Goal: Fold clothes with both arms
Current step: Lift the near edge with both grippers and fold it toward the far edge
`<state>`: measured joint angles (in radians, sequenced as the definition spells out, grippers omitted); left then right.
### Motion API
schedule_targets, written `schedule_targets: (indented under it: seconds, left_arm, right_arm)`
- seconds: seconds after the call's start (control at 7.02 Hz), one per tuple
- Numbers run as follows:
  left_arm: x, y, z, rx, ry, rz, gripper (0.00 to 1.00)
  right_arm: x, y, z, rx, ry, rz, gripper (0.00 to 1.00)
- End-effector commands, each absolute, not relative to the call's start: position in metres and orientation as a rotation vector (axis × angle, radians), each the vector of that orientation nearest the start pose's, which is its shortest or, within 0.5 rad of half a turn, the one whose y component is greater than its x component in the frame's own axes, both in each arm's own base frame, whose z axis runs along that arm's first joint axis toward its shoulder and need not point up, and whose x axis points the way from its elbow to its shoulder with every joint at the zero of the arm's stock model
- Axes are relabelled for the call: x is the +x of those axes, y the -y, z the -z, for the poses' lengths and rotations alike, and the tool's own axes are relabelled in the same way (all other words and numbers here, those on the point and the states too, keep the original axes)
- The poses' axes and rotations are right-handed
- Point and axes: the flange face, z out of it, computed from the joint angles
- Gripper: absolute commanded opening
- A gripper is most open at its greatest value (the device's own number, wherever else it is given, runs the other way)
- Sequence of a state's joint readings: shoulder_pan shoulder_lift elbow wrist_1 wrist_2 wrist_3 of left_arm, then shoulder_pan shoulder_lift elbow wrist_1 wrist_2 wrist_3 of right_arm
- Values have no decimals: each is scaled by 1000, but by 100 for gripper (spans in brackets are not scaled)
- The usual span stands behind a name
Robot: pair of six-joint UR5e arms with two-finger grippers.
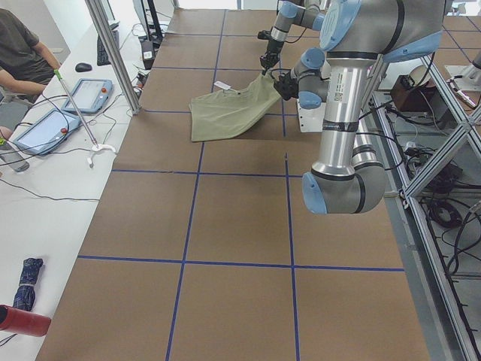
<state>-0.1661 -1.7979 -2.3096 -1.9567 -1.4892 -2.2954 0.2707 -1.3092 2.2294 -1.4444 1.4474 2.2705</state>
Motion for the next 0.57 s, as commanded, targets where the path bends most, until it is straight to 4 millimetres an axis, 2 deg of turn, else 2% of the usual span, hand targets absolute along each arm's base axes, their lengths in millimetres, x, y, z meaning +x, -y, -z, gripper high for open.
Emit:
schedule_targets:
  seconds: [0.0,0.14,0.28,0.43]
  left_arm:
    - [390,285,-152,-75,-1346,799,0]
    - [400,331,-177,20,-1267,803,0]
    - [403,370,-182,87,-1238,809,0]
    - [403,402,-189,123,-1210,849,0]
  right_arm:
    - [-421,329,-191,-50,1156,-1035,0]
    - [-440,368,-189,-18,1132,-1067,0]
    - [-449,406,-198,2,1085,-1086,0]
    - [-468,439,-209,-6,1050,-1101,0]
